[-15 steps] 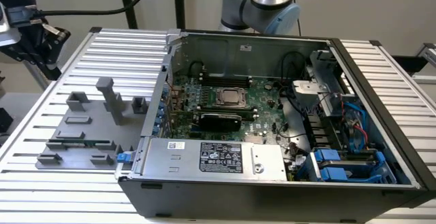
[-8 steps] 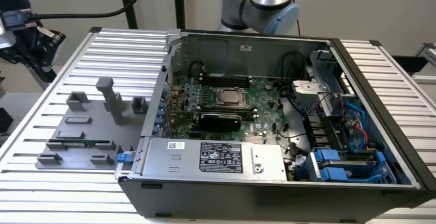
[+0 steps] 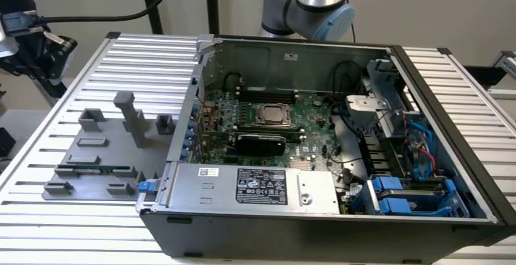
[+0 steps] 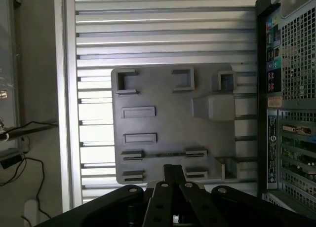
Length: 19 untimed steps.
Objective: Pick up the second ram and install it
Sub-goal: 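Pick up the second ram and move it above second insertion slot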
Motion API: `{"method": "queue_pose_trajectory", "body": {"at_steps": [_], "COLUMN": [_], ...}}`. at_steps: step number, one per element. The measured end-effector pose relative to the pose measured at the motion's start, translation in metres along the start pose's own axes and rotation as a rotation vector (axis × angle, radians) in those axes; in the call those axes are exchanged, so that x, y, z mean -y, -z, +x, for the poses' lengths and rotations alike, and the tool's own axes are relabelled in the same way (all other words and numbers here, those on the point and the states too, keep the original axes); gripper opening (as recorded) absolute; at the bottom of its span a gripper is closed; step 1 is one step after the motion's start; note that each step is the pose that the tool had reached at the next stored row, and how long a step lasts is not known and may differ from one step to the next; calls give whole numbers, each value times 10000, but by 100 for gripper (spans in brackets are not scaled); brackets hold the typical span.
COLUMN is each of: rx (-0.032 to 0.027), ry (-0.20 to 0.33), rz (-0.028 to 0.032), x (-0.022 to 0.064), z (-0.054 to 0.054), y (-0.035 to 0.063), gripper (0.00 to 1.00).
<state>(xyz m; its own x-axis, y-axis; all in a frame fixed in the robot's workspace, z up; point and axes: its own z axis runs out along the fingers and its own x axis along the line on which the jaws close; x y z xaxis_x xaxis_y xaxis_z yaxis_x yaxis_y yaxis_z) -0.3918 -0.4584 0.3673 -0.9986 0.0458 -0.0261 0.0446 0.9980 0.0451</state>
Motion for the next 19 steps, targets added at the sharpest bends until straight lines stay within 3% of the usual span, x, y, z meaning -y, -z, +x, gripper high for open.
{"method": "queue_pose_trajectory", "body": {"at_steps": [16, 19], "rx": [1, -13], "ry": [1, 261], "rz": [0, -6], "x": [0, -1], "z": [-1, -4], "y": [-1, -5], "gripper": [0, 0]}}
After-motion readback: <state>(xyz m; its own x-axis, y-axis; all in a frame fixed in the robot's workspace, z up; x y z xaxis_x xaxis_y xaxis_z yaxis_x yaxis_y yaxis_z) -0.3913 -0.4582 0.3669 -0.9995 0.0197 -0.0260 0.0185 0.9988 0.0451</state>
